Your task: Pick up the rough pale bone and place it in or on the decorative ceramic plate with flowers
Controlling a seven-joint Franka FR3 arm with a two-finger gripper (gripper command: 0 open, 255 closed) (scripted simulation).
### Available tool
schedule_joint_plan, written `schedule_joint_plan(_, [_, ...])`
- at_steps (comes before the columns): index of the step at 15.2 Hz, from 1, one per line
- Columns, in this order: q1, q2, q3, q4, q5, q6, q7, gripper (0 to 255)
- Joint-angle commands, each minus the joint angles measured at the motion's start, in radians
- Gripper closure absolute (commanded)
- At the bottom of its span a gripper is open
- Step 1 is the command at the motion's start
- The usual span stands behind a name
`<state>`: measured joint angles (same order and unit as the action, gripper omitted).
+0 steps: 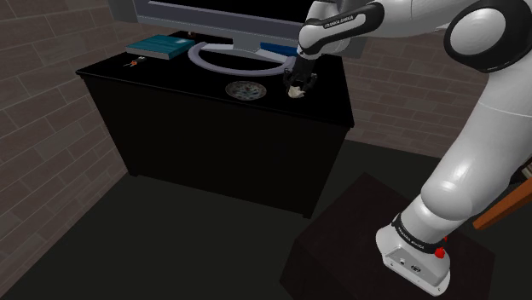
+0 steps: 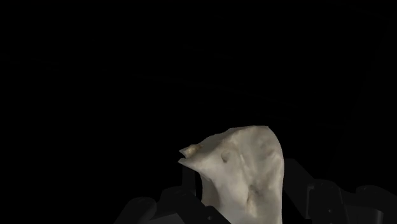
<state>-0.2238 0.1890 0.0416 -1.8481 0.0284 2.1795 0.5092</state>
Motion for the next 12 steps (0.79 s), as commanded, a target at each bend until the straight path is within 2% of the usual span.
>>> schedule_joint_plan(1, [0.0, 0.0, 0.0, 0.0, 0.0, 0.0, 0.0, 255])
schedule_joint_plan(4, [0.0, 0.0, 0.0, 0.0, 0.0, 0.0, 0.0, 255])
schedule_joint_plan(12, [0.0, -0.027, 0.0, 0.074, 0.0, -0.1, 0.002, 255])
